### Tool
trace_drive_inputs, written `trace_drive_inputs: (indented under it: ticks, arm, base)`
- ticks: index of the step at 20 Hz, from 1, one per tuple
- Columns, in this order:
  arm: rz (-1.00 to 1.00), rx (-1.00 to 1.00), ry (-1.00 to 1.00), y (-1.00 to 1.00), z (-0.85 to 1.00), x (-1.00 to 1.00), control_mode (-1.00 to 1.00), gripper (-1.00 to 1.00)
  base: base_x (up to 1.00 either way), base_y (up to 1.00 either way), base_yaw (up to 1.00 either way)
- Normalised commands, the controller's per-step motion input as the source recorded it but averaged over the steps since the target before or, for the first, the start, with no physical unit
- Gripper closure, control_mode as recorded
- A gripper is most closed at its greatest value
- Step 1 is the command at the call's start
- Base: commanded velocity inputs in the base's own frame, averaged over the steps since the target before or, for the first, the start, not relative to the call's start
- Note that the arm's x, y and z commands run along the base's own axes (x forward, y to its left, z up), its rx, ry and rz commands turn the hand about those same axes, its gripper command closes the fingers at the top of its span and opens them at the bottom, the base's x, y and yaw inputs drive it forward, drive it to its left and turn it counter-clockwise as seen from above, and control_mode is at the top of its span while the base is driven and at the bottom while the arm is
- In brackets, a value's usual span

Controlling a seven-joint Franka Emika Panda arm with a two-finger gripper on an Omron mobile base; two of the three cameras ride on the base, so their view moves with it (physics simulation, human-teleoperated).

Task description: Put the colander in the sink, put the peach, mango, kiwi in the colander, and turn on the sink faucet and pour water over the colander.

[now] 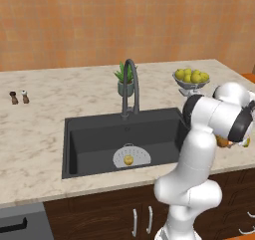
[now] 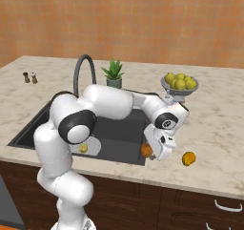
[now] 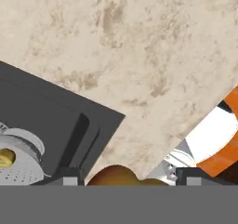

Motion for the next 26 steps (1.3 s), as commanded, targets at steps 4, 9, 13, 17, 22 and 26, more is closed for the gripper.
trace_drive_inputs:
  ticks: [4,9,13,17,22,26]
  arm:
    - [-0.18,0.0,0.02,1.0,0.0,0.84,-1.0,1.0]
    - [-0.13,0.0,0.07,0.99,-0.02,0.9,-1.0,1.0]
    - [-0.04,0.0,0.06,0.76,-0.19,0.82,-1.0,1.0]
    - [0.0,0.07,0.06,0.34,-0.16,0.63,-1.0,1.0]
    - [0.0,0.12,0.0,0.31,-0.19,0.01,-1.0,1.0]
    - [0.0,0.08,0.0,0.52,-0.37,0.05,-1.0,1.0]
  base:
    - [0.0,0.0,0.0]
    - [0.0,0.0,0.0]
    - [0.0,0.0,0.0]
    - [0.0,0.0,0.0]
    - [0.0,0.0,0.0]
    - [0.0,0.0,0.0]
